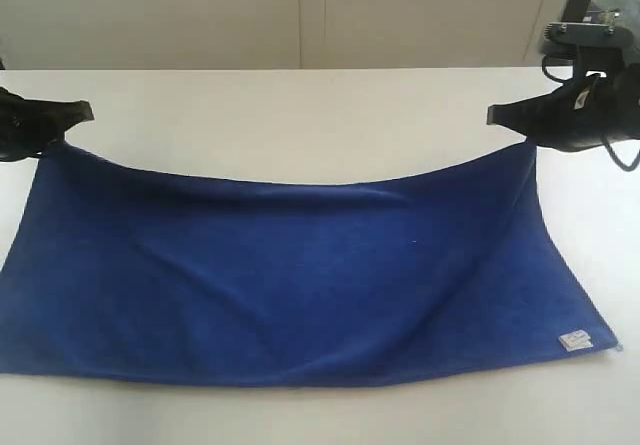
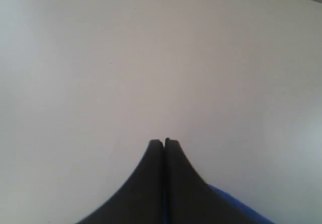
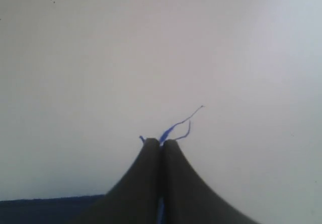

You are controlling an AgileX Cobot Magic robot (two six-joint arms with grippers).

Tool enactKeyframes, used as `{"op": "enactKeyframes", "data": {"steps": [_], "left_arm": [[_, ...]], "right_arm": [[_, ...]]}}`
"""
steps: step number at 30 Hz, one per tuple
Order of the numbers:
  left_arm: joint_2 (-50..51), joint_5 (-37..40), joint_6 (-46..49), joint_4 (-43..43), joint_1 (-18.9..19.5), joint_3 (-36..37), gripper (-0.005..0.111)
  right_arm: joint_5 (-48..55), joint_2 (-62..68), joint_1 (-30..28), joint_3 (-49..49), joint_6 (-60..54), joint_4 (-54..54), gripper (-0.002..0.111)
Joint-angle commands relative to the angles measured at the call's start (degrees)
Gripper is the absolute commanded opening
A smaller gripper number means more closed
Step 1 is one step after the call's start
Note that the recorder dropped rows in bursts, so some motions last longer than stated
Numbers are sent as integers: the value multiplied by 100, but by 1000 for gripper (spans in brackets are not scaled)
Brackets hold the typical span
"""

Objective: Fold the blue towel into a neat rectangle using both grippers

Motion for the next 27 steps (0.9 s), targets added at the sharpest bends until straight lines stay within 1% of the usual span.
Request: {"op": "enactKeyframes", "data": {"steps": [1, 9, 11, 13, 17, 18, 19, 21, 23, 24, 27], "left_arm": [[125, -233, -35, -39, 18, -23, 0], [277, -312, -35, -39, 18, -23, 0], [278, -325, -35, -117, 18, -23, 0], [278, -334, -35, -245, 18, -23, 2], [278, -334, -35, -293, 28, -23, 20], [278, -334, 9, -293, 28, -23, 28], [278, -334, 21, -293, 28, -23, 34], [278, -349, 141, -293, 28, -23, 47], [278, -349, 138, -293, 28, -23, 55], [278, -349, 138, -293, 43, -23, 57], [255, -349, 155, -293, 68, -23, 58]], "right_arm": [[-203, 114, -33, -48, 25, -65, 0], [-314, 134, -33, -48, 25, -65, 1], [-314, 134, -33, -48, 25, -65, 7], [-326, 134, -33, -48, 25, -65, 16], [-326, 134, -33, -48, 25, -65, 37], [-326, 134, -33, -48, 25, -65, 41], [-326, 134, -33, -48, 25, -65, 43], [-326, 134, -33, -48, 25, -65, 46], [-304, 134, -33, -48, 25, -54, 46], [-304, 134, -33, -48, 25, -54, 46], [-66, 104, -33, -48, 25, -54, 45]]}}
